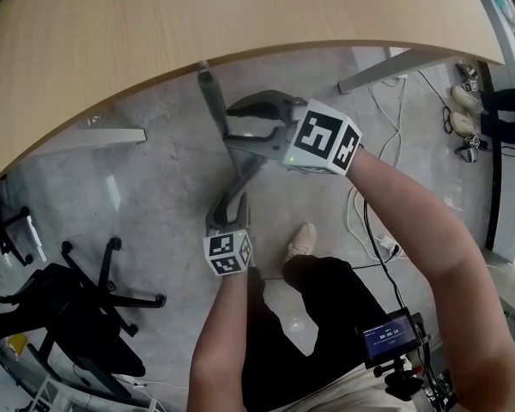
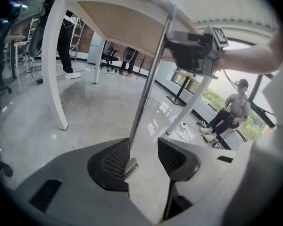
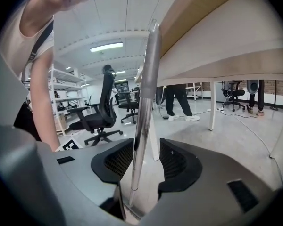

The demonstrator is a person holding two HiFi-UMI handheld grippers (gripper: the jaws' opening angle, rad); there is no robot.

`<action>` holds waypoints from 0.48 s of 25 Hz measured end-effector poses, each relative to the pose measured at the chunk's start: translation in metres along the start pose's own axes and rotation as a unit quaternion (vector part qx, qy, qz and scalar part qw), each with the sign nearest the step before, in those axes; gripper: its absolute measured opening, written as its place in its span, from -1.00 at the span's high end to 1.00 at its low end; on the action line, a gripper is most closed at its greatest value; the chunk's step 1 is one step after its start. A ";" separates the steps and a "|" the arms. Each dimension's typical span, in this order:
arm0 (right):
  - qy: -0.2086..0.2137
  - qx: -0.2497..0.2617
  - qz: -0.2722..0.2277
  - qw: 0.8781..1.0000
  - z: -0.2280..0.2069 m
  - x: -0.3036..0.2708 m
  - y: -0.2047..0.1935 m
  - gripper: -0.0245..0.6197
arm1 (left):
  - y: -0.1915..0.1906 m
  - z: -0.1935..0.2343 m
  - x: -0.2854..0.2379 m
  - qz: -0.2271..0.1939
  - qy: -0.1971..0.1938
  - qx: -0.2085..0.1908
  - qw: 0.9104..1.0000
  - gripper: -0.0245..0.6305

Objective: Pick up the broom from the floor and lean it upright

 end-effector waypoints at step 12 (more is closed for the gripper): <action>-0.121 -0.074 -0.006 0.990 0.002 0.057 -0.006 0.38 | 0.028 0.016 0.078 -0.019 -0.012 -0.053 0.998 0.39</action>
Point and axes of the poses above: the fingertips, and each gripper's own axes: x backward along the fingers, z to its left, y out of its top, the point moved 2 cm from there along x, backward along the fingers, and after that the axes turned 2 degrees about z, right-handed, at the moved point
